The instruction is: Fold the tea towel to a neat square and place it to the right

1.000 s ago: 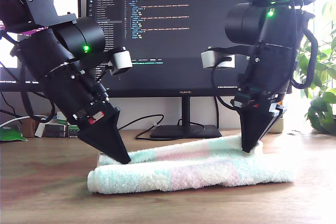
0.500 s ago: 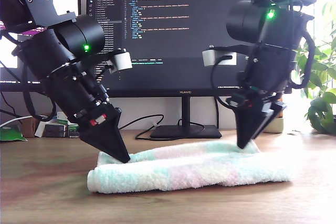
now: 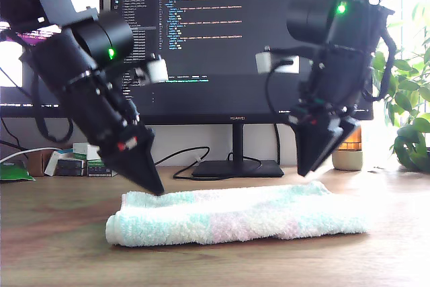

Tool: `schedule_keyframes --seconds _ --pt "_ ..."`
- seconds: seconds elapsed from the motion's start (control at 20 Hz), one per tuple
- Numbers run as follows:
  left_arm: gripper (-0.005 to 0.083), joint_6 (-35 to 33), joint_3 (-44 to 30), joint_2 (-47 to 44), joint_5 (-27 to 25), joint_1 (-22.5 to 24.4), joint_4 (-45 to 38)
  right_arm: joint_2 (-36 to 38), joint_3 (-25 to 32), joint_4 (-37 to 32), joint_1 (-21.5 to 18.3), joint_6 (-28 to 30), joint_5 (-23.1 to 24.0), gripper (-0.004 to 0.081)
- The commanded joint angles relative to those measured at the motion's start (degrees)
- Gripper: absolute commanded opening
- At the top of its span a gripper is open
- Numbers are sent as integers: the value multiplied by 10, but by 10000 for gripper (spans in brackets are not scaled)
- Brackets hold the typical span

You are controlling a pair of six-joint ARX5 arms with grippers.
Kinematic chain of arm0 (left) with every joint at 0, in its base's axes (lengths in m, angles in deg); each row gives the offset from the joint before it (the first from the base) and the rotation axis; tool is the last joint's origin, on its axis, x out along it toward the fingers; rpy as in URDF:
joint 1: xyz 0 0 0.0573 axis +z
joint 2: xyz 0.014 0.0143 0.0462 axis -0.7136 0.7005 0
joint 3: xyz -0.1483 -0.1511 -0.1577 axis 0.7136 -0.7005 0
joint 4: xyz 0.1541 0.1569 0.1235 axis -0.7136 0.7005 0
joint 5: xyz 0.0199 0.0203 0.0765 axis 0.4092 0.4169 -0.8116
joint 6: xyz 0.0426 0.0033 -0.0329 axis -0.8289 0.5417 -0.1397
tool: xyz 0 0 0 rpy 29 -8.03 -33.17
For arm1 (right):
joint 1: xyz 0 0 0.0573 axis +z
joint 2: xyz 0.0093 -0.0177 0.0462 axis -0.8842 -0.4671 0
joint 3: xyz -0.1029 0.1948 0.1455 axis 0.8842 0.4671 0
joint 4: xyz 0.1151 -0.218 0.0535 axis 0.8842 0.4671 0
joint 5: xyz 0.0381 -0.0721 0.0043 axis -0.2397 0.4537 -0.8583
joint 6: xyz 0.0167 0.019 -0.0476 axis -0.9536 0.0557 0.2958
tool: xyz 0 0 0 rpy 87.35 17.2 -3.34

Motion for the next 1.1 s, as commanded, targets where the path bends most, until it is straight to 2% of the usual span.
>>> schedule_keyframes --seconds 0.0,0.1,0.15,0.2,0.25,0.3,0.35,0.55,0.8,1.05 --pt "249 -2 8 -26 0 2 -1 -5 -12 6 -1 -3 1 247" --pt "216 -1 8 -42 0 6 0 -5 -21 21 -1 -7 0 241" --pt "158 0 8 -50 -3 7 0 -4 -27 28 -1 -19 -1 215" --pt "61 3 8 -61 -3 7 0 -2 -34 35 -1 -27 -1 167" --pt "-29 5 8 -72 -3 7 0 1 -38 38 -1 -34 -1 97" --pt "-19 13 8 -83 -3 7 0 5 -40 38 -1 -43 -1 5" --pt "-19 19 8 -95 -2 8 2 12 -40 37 -2 -47 -1 -9" --pt "-19 55 7 -130 30 20 4 44 -40 31 -1 -68 -2 -11" --pt "-19 68 2 -174 52 36 17 93 -37 16 -2 -76 -3 -11" --pt "-19 74 -25 -215 64 40 11 140 0 -10 -2 -75 -3 -12"
